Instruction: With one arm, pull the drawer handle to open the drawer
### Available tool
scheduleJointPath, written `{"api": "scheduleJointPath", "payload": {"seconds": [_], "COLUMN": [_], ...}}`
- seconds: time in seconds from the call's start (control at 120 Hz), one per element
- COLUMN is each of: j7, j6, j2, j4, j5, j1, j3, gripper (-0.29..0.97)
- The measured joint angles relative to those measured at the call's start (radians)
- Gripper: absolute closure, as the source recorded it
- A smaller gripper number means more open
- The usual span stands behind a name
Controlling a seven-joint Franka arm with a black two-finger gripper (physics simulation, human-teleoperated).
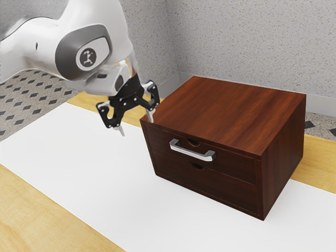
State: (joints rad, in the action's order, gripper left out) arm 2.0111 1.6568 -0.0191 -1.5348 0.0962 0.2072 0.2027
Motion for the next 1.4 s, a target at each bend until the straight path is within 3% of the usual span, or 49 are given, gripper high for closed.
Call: {"api": "scheduleJointPath", "payload": {"seconds": [0.383,0.533,0.775,0.967,1.158,1.292,1.4], "j7": [-0.027,-0.044,-0.085,-0.108,-0.135,-0.154,-0.173], "j6": [0.030,0.027,0.029,0.033,0.035,0.035,0.040], "j2": [-0.020,-0.014,-0.052,-0.072,-0.086,-0.087,-0.077], "j4": [-0.028,-0.030,-0.026,-0.017,-0.017,-0.022,-0.034], "j5": [0.009,0.009,0.010,0.010,0.010,0.046,0.094], "j1": [0.174,0.182,0.092,0.157,0.155,0.176,0.200], "j3": [0.014,0.043,0.046,0.042,0.041,0.042,0.044], "gripper": [0.14,0.13,0.13,0.13,0.09,0.08,0.15]}}
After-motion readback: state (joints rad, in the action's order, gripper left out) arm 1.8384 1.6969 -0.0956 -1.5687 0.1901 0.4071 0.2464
